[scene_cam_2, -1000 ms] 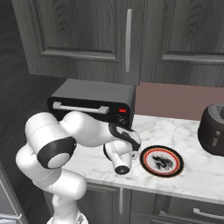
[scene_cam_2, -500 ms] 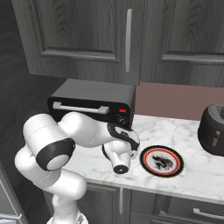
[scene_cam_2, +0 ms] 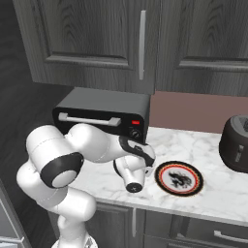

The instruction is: Pull the toaster oven rack outwards. Pick up the baguette from the plate and place it on the toaster oven rack. Close the toaster oven door fully and set the temperature to the lowest setting.

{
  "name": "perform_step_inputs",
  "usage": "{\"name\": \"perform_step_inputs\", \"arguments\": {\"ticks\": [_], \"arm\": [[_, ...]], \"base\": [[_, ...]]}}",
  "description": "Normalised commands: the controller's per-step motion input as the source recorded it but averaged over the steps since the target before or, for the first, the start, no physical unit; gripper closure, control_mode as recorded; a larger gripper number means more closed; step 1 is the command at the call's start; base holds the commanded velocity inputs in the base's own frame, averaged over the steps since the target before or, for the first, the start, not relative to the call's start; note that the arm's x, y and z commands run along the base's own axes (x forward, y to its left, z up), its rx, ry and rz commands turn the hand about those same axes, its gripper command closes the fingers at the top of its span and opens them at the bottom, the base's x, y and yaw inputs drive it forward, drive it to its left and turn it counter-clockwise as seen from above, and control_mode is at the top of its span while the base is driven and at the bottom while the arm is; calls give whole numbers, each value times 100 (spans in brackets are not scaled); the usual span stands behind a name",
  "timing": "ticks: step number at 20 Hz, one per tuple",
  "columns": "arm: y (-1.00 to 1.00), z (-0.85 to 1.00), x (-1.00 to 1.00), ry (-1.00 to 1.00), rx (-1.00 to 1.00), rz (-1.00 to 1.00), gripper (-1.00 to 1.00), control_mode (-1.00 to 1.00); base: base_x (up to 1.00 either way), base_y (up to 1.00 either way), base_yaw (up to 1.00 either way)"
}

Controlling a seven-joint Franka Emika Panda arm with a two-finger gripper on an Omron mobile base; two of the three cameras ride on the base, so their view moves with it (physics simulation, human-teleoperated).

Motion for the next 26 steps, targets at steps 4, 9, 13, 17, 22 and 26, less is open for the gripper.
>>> {"name": "perform_step_inputs", "arguments": {"ticks": [4,9,13,17,22,26], "arm": [[-8,0,12,0,-5,1,100,-100],[-7,0,4,1,-8,5,100,-100],[0,0,0,0,-8,3,100,-100],[0,0,1,0,-4,6,100,-100],[-2,0,0,-2,-1,16,100,-100],[-17,0,0,-1,-10,8,100,-100]], "base": [[0,0,0],[0,0,0],[0,0,0],[0,0,0],[0,0,0],[0,0,0]]}}
